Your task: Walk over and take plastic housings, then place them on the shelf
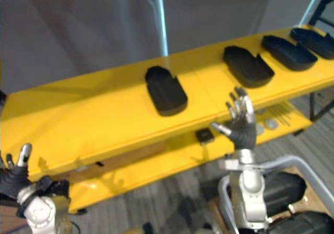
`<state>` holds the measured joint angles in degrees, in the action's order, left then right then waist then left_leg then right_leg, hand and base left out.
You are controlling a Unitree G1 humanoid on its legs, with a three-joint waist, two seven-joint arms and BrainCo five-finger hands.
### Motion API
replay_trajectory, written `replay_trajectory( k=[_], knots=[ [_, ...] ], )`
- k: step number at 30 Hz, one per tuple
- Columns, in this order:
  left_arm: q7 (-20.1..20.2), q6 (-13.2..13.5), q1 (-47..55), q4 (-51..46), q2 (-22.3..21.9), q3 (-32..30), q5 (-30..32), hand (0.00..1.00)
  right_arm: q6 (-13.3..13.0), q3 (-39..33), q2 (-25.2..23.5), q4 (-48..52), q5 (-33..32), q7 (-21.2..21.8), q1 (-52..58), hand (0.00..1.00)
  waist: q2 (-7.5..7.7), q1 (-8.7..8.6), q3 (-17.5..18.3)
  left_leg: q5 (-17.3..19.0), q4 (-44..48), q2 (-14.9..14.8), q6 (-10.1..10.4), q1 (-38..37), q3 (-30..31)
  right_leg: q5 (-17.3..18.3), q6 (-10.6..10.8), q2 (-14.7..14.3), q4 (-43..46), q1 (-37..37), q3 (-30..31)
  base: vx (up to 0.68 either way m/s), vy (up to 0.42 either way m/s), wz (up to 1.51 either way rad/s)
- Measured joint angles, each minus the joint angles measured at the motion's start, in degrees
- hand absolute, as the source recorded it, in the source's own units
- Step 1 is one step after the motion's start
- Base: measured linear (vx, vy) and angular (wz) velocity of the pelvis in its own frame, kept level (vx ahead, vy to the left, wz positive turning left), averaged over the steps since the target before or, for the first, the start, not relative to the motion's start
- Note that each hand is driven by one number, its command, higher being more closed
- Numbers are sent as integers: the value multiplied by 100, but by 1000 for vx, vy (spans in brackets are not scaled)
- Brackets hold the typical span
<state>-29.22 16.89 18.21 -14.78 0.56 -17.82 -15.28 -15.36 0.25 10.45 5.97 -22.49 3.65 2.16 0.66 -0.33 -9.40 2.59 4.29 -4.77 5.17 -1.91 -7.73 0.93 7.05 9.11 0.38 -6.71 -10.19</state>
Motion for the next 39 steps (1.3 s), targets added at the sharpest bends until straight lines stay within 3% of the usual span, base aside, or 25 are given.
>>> replay_trajectory(
  k=[4, 9, 15, 19, 24, 29, 39],
  knots=[
    [529, -46, 12, 825, 18, 673, 115, 0, 57, 325, 55, -911, 13, -232, -457, 100, 140, 178, 39, -164, -210, 20, 10, 31, 112, 20, -39, -4, 27, 70, -93, -20, -22, 14],
    [848, -81, 16, 982, 55, 1141, 187, 0, 62, 416, 130, -1472, 259, -486, -983, 100, 148, 273, 27, -181, -212, 41, 7, 111, 232, -12, -8, 2, 31, 59, -245, 19, -7, 13],
    [558, -326, -5, 2605, 263, 1404, 420, 0, 236, 468, 290, -2121, 254, -620, -1815, 100, 157, 382, -61, -246, -296, 33, 4, 112, 258, -9, -12, -16, 10, 65, -247, 5, 0, 1],
    [353, -211, 118, 3336, 377, 1375, 691, 0, 306, 459, 330, -2589, 237, -614, -1977, 100, 207, 552, -175, -335, -433, 55, 6, 93, 365, 11, -42, -14, 5, 60, -359, 3, -10, 12],
    [129, -14, 170, 4054, 374, 1333, 1005, 0, 492, 543, 322, -3175, 77, -430, -2323, 100, 202, 628, -277, -456, -594, 78, 6, 79, 455, 16, -49, -9, 7, 59, -425, -13, -2, 12],
    [7, 82, 209, 4515, 358, 1144, 1188, 0, 510, 567, 321, -3287, 67, -228, -2381, 100, 175, 697, -373, -473, -639, 81, 8, -15, 456, 22, -50, -7, 10, 5, -435, -7, -1, 0],
    [-189, 236, 208, 4812, 346, 1107, 1184, 0, 422, 619, 326, -3707, 1, -228, -2910, 100, 154, 817, -590, -629, -865, 101, 10, -96, 576, 33, -35, 0, 11, -43, -565, -27, -8, 5]
  ],
)
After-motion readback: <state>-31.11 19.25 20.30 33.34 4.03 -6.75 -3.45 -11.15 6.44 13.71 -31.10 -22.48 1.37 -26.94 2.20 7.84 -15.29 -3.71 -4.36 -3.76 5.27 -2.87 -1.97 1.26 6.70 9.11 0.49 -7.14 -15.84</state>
